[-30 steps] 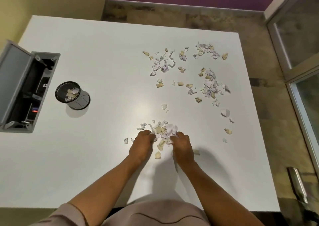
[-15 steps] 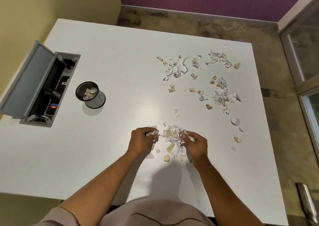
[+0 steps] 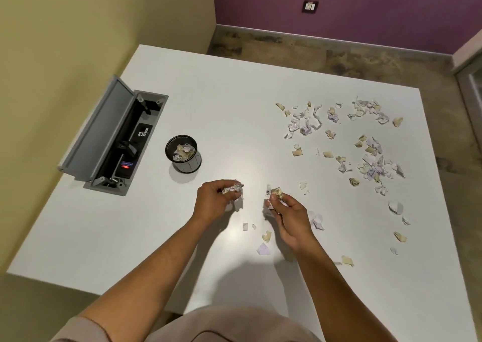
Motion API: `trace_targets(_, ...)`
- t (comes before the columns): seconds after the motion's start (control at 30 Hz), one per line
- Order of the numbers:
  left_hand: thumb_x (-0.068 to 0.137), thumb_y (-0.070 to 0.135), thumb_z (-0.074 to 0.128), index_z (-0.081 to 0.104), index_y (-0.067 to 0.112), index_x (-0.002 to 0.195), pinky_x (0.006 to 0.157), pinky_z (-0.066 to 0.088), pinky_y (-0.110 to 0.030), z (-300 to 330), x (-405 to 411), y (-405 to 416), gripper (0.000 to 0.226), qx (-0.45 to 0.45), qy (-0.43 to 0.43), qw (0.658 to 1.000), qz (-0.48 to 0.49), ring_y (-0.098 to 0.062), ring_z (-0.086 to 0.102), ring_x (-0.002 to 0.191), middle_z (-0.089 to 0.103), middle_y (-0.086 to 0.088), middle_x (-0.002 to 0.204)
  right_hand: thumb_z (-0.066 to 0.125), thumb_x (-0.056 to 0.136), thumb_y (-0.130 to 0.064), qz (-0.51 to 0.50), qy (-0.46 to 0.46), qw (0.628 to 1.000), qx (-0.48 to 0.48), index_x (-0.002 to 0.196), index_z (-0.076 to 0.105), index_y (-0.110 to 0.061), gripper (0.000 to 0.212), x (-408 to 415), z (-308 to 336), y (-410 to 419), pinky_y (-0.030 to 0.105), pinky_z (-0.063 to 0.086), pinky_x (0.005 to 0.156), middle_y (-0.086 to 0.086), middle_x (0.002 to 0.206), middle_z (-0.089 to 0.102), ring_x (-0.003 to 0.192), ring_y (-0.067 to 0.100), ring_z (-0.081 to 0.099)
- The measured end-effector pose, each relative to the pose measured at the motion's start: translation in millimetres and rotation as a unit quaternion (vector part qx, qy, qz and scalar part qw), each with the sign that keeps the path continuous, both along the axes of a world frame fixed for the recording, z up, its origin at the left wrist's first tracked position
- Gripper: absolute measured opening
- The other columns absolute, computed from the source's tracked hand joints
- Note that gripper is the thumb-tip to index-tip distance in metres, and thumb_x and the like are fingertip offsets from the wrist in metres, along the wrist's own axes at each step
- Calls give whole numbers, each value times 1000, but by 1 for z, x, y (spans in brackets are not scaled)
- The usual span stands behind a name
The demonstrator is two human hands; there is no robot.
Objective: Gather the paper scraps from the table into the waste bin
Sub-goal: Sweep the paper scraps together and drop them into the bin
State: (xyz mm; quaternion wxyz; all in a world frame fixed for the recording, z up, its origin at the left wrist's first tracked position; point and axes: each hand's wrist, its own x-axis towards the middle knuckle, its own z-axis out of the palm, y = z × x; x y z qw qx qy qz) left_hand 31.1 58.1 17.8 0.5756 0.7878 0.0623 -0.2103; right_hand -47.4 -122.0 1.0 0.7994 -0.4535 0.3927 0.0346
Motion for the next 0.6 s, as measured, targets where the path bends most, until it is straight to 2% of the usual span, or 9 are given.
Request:
trace_targets(0.07,74,4,80,76,30,82,64,50,-14,4,12,12,27,-6,-8,1000,15,-3,67,70,76,7,89,69,85,-6,12,-2,1000,11,98,71,-7,13,12,3,16,19,56,70,3,84,72,77,13,68)
trace_targets(0.17,75,4,79,75,32,81,68,54,-17,8,30,33,29,3,-19,999,34,-5,68,73,75,11,87,69,85,-6,26,-9,999,32,94,70,-8,10,33,8,42,17,54,68,2,80,72,75,12,67)
trace_targets(0.3,76,7,80,77,22,90,74,53,-18,8,55,58,21,35,-27,998,46,-8,69,74,75,4,90,69,85,-5,41,-12,998,50,92,69,-10,9,61,14,72,18,52,68,-3,73,73,74,13,66)
trace_targets(0.4,75,10,80,77,17,97,69,45,-2,7,78,74,23,96,-55,992,54,2,63,76,72,3,93,69,84,-5,48,-17,997,59,90,69,-10,8,82,19,90,19,51,69,-4,70,72,73,14,65)
trace_targets(0.43,76,11,80,76,16,99,69,43,-1,7,87,79,24,122,-62,989,53,0,63,79,73,1,95,69,85,-5,48,-19,997,59,90,69,-10,7,88,20,95,21,50,72,-4,70,72,74,14,65)
trace_targets(0.53,78,15,78,74,14,107,90,43,-17,4,115,89,30,199,-65,977,27,-18,62,108,73,-7,108,68,86,-5,52,-22,997,60,89,68,-10,6,102,20,107,26,46,79,-4,69,72,74,14,64)
trace_targets(0.6,80,15,76,73,14,110,95,45,-25,3,131,91,30,241,-68,968,-9,-26,58,115,72,-10,109,68,86,-4,51,-22,997,62,89,68,-10,6,108,19,112,28,47,80,-4,69,72,75,15,64)
